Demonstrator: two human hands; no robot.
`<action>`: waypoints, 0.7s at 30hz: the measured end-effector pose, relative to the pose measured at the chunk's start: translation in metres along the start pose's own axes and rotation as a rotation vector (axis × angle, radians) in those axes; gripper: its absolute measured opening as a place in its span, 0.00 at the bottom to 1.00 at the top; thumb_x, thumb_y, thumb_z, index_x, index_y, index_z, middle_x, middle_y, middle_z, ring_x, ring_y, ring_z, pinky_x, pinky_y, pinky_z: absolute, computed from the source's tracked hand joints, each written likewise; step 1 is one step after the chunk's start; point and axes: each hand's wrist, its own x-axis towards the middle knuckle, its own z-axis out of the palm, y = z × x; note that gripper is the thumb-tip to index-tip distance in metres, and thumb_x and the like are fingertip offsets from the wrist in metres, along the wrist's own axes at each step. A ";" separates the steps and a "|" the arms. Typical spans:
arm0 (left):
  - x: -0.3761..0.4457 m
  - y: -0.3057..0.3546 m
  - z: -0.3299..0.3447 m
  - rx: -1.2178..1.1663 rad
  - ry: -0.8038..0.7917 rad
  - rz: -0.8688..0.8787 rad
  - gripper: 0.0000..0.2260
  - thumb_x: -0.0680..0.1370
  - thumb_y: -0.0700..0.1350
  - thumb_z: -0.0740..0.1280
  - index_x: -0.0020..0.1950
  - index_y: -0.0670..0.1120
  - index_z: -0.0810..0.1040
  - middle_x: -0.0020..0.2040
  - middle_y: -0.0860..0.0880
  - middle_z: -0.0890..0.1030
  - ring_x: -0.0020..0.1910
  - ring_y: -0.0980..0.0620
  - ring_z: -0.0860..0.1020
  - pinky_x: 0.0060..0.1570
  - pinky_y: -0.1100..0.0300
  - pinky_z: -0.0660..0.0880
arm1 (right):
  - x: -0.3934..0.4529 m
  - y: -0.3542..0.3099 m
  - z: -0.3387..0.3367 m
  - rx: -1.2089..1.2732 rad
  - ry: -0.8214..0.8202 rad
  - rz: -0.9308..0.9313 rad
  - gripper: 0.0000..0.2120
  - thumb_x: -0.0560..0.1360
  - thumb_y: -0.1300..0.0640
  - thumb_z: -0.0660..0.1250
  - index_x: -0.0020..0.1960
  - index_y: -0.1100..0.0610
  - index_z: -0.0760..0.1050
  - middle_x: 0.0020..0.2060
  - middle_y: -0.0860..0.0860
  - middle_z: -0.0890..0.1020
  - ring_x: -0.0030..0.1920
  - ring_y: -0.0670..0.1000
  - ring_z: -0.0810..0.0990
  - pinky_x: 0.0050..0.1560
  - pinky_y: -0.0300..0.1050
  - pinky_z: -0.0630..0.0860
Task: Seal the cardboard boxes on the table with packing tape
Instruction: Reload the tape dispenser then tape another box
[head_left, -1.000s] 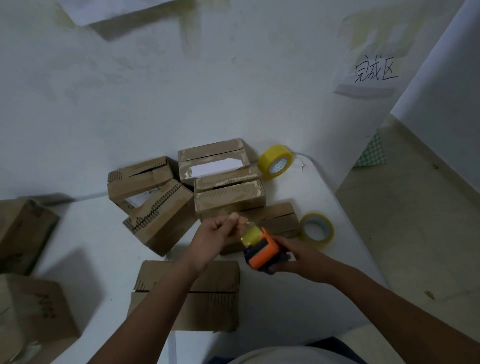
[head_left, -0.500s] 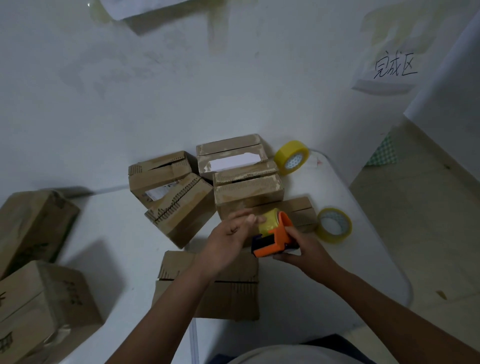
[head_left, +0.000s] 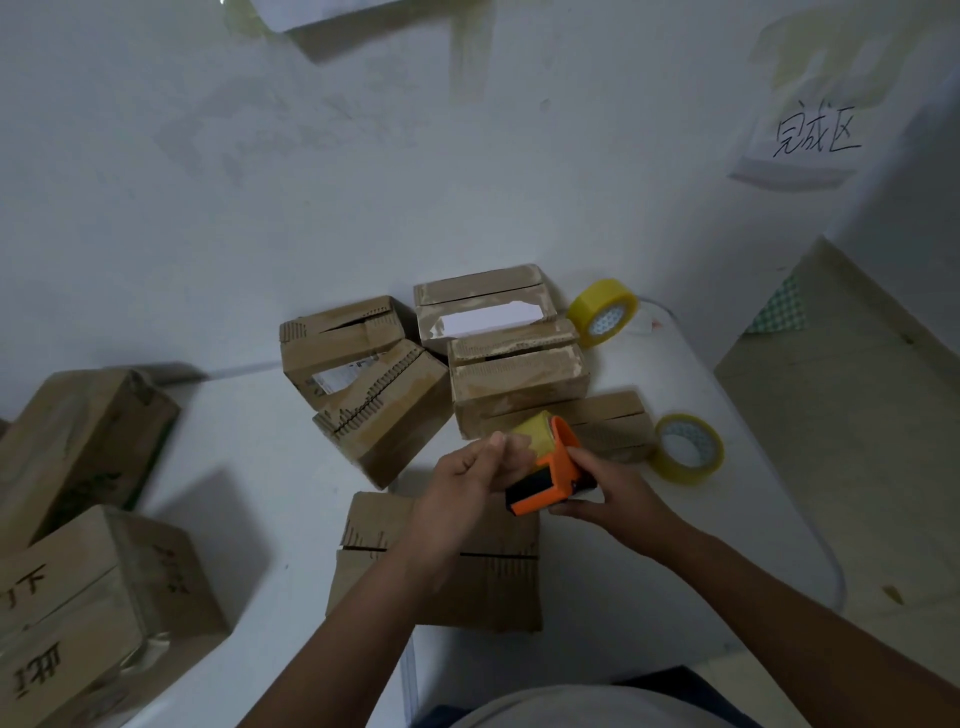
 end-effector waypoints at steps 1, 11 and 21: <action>-0.001 -0.001 -0.005 -0.011 0.003 0.003 0.16 0.84 0.50 0.58 0.61 0.44 0.82 0.55 0.49 0.85 0.56 0.56 0.82 0.51 0.69 0.75 | 0.000 0.000 0.000 0.004 0.005 0.001 0.31 0.69 0.46 0.75 0.69 0.50 0.70 0.57 0.43 0.80 0.56 0.39 0.78 0.55 0.38 0.76; -0.008 -0.007 -0.046 0.355 -0.145 0.127 0.16 0.84 0.53 0.56 0.65 0.55 0.80 0.61 0.62 0.80 0.63 0.66 0.75 0.60 0.73 0.70 | -0.001 -0.018 0.000 0.137 -0.006 0.027 0.23 0.71 0.54 0.74 0.63 0.42 0.72 0.54 0.42 0.81 0.53 0.37 0.79 0.48 0.30 0.74; -0.006 0.008 -0.044 0.115 -0.037 0.101 0.17 0.84 0.50 0.55 0.63 0.46 0.81 0.57 0.51 0.84 0.58 0.56 0.81 0.57 0.67 0.75 | -0.007 -0.025 -0.013 0.109 -0.060 0.028 0.21 0.72 0.47 0.73 0.64 0.41 0.74 0.52 0.43 0.83 0.51 0.39 0.81 0.51 0.38 0.78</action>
